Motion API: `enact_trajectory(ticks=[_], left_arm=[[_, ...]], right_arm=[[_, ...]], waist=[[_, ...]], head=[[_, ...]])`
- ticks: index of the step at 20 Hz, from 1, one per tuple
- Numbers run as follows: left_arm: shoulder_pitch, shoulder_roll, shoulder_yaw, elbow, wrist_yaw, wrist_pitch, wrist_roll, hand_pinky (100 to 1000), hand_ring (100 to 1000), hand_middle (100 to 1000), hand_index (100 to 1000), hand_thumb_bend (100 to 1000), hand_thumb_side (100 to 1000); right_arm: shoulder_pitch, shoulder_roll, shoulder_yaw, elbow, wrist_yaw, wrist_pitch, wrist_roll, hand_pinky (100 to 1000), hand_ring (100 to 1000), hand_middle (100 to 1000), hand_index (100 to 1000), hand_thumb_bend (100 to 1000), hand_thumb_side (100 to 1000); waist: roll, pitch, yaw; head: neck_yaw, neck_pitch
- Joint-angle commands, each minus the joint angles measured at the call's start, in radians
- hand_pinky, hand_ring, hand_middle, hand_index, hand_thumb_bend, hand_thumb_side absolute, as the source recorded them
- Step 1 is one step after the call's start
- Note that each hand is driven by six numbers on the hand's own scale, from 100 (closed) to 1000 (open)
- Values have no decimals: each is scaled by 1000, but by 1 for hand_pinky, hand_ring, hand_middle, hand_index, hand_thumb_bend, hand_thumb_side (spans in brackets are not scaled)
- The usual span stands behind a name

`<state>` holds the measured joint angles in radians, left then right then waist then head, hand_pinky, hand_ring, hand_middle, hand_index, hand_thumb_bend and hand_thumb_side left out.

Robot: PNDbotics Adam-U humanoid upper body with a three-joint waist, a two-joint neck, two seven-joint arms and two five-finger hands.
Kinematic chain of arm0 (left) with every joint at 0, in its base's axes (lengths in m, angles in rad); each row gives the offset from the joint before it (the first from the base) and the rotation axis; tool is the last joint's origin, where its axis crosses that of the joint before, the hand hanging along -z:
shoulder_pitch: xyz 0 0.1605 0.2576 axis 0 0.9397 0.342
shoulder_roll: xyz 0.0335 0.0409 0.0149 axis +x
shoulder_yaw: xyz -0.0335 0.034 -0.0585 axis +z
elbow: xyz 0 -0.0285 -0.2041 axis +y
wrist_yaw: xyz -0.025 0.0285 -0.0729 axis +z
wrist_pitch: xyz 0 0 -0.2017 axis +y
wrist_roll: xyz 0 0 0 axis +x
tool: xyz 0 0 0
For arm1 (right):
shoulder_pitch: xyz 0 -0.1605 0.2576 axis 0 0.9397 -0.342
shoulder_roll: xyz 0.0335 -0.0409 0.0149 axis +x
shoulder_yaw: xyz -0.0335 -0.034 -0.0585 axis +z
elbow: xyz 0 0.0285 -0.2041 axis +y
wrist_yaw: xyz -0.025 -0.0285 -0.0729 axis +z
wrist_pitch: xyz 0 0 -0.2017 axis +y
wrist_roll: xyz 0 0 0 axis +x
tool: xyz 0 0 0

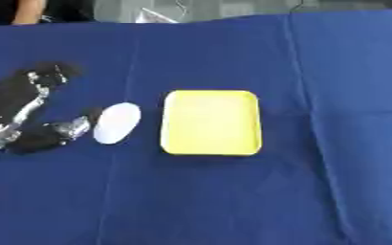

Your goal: Pick up objects on the table and place them in the box.

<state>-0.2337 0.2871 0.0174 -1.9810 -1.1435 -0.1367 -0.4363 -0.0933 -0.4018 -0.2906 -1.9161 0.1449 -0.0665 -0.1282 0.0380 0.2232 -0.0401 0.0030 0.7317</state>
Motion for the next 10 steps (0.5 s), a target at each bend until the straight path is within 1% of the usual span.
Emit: enact_trajectory(ticks=[1,6,10], left_arm=[[-10,22,-2,-19,6,-5,-1,904,936,891,947,389,950],[-11,21,-3,-19,7,-6,-1,904,936,891,947,385,952],[-10,21,-3,-19,7,-6,-2,904,936,891,947,384,953]], right_arm=[[-1,-28,-5,-17,-1,-2,-2,681,715,860,952,401,768],[-1,-28,-5,-17,-1,-1,-2,681,715,859,952,400,768],[-1,-28,-5,-17,-1,-1,-2,681,715,860,952,400,768]], waist=[[-2,-11,2],[-1,-10,2],[-1,-10,2]], head=[[13,-18],[33,-23],[38,-27]])
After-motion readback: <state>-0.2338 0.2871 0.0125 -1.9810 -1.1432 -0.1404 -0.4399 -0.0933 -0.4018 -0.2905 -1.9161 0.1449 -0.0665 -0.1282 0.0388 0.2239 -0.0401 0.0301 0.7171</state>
